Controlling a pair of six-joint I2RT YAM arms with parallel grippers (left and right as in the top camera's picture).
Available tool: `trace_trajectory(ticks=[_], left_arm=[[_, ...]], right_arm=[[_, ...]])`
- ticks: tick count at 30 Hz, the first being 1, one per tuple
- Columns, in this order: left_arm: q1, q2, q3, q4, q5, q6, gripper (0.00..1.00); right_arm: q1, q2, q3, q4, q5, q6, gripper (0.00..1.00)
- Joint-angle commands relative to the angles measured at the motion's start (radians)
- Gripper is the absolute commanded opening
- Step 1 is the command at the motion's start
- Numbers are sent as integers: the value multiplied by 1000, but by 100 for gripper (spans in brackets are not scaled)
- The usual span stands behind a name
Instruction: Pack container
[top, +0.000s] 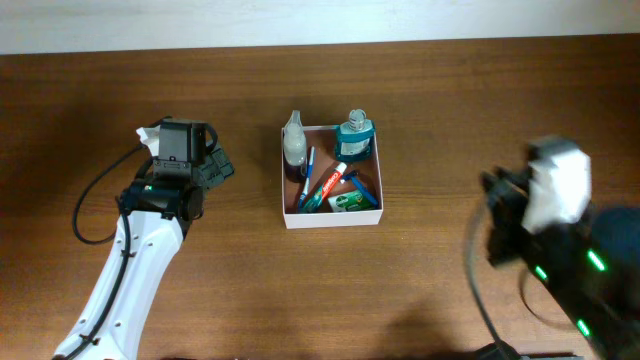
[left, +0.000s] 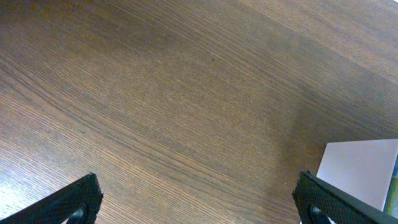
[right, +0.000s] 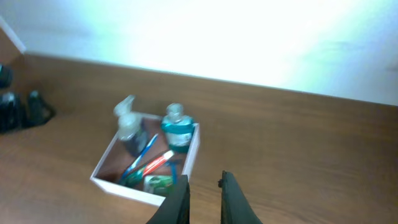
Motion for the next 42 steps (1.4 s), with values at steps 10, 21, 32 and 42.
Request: trace_trajectory(ticks=[10,21,32,42], left_arm=[[3,-12,8,2,-17,9,99],[3,-12,8,2,-17,9,99],[3,-12,8,2,-18,9,99],[3,-12,8,2,-17,9,99]], right_arm=[[-5,-381,-3,-40,124,87,24],[-3,-534,-11,31,20,33,45],[-5,-581,44,76,-82,-11,62],[-6,-694,43,-30,-25,-16,99]])
